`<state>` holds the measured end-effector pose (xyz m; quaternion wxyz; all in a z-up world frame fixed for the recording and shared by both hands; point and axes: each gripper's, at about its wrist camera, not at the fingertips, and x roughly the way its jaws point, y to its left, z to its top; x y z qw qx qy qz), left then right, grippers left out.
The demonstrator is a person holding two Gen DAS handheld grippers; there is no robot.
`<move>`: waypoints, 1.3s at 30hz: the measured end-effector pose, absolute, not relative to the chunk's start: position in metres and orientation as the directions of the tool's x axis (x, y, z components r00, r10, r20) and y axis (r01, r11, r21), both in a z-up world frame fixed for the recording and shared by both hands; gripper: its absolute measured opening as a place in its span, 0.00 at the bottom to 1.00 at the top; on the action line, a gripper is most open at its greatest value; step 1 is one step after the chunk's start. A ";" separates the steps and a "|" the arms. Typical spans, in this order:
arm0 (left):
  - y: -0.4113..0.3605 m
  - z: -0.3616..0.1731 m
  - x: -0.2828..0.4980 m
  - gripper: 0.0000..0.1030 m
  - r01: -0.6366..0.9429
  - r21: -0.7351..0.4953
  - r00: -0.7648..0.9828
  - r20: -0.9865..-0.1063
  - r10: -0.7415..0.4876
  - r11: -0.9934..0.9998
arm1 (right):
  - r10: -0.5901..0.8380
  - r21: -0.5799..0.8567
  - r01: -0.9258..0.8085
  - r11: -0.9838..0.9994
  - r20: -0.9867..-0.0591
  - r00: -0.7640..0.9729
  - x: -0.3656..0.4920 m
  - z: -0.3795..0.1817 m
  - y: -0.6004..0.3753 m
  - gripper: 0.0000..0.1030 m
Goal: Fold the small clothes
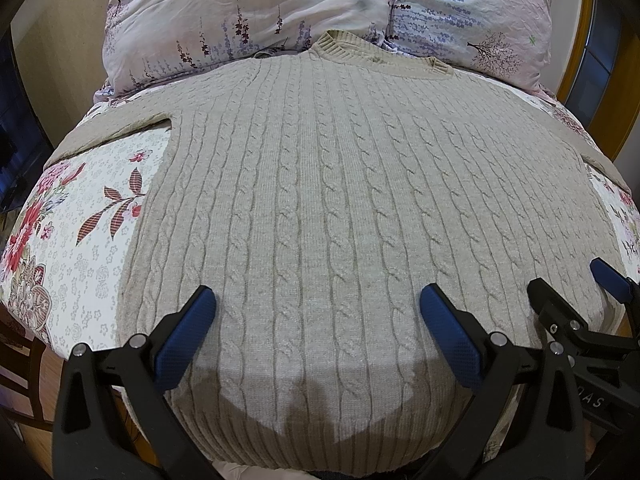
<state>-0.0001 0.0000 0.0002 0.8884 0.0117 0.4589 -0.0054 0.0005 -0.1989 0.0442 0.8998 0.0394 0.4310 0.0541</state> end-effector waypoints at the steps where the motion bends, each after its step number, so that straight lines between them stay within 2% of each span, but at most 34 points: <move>1: 0.000 0.000 0.000 0.98 0.020 0.016 0.579 -0.815 0.001 1.000 | 0.131 0.118 -0.063 0.991 -0.772 0.622 0.000 0.044 -0.199 0.99; 23: 0.000 0.000 0.000 0.98 0.025 0.016 0.579 -0.815 -0.001 1.000 | 0.138 0.117 -0.074 0.990 -0.774 0.618 0.001 0.050 -0.196 0.99; 33: 0.001 0.003 0.008 0.98 0.043 0.006 0.563 -0.826 -0.019 0.999 | 0.213 0.116 -0.189 0.975 -0.737 0.642 0.004 0.049 -0.205 0.99; 36: 0.006 0.008 0.015 0.98 0.052 -0.004 0.577 -0.816 -0.034 0.999 | 0.188 0.142 -0.123 0.982 -0.707 0.682 0.018 0.062 -0.235 0.99; 39: 0.014 0.019 0.026 0.98 0.052 -0.024 0.604 -0.795 -0.051 0.998 | 0.178 0.234 -0.023 0.972 -0.668 0.722 0.043 0.080 -0.287 0.99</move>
